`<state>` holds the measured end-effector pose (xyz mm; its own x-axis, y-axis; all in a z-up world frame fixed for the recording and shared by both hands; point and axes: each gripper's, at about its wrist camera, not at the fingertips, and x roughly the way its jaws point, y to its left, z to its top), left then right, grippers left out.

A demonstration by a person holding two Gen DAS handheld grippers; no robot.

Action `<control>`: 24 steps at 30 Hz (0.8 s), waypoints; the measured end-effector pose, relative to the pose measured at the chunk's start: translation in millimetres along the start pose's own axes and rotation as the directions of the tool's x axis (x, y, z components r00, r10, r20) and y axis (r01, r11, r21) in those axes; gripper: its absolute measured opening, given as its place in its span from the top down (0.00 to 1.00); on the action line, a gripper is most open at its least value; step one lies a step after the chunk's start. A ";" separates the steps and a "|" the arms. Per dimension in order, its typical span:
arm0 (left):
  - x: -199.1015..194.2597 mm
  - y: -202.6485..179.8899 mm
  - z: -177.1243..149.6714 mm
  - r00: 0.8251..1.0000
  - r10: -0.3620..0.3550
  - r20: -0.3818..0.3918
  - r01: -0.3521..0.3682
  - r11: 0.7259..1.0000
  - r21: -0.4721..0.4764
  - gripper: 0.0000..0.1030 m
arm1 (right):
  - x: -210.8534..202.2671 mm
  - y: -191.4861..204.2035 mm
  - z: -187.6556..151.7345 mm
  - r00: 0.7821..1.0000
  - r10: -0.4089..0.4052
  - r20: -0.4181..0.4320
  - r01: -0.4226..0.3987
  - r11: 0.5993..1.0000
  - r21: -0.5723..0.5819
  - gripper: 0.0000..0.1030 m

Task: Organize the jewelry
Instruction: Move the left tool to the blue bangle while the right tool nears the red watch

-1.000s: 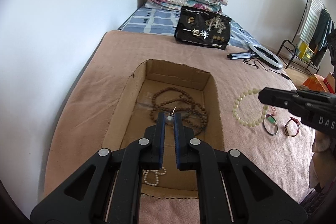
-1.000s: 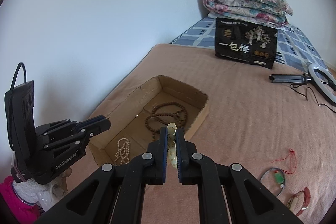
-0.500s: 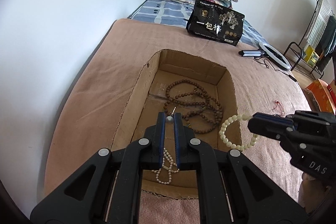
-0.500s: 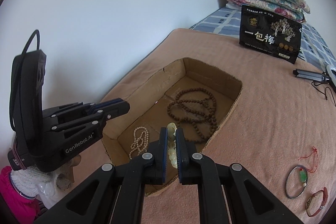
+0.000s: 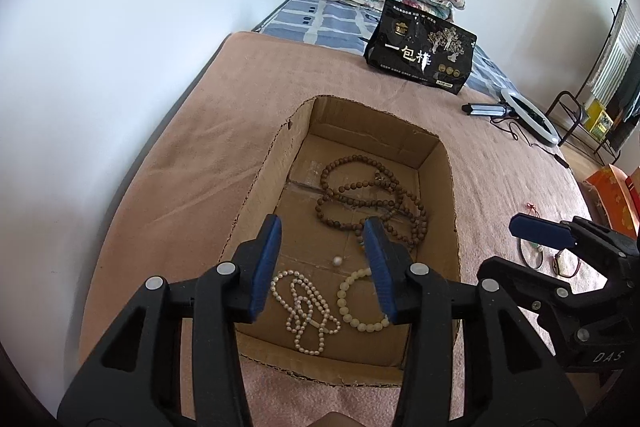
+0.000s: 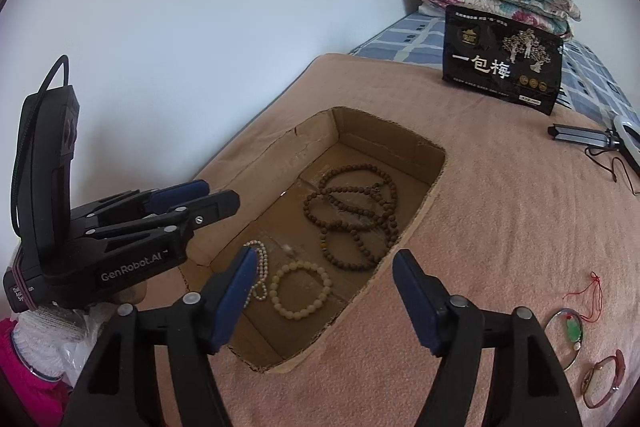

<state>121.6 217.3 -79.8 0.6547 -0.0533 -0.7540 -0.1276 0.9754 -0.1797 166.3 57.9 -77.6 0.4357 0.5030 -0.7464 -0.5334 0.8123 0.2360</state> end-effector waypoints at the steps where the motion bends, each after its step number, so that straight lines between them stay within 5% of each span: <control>1: 0.0 0.8 0.4 1.000 -0.002 -0.002 0.002 1.000 -0.007 0.58 | -0.4 -1.9 -0.5 1.000 -0.005 -0.001 0.005 1.000 0.005 0.24; 16: -3.5 -19.2 6.7 1.000 -0.026 0.009 0.026 1.000 0.001 0.58 | -20.0 -28.6 -10.4 0.996 -0.093 0.009 0.092 0.995 0.033 0.12; 24: -4.2 -48.3 10.3 0.998 -0.063 0.018 0.063 0.997 0.040 0.44 | -41.4 -58.9 -21.4 0.986 -0.169 0.017 0.167 0.984 0.062 0.08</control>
<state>132.7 172.7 -61.5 0.6745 -0.1111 -0.7299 -0.0568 0.9779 -0.2014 164.1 -17.1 -73.9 0.5314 0.3637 -0.7651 -0.4070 0.9017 0.1459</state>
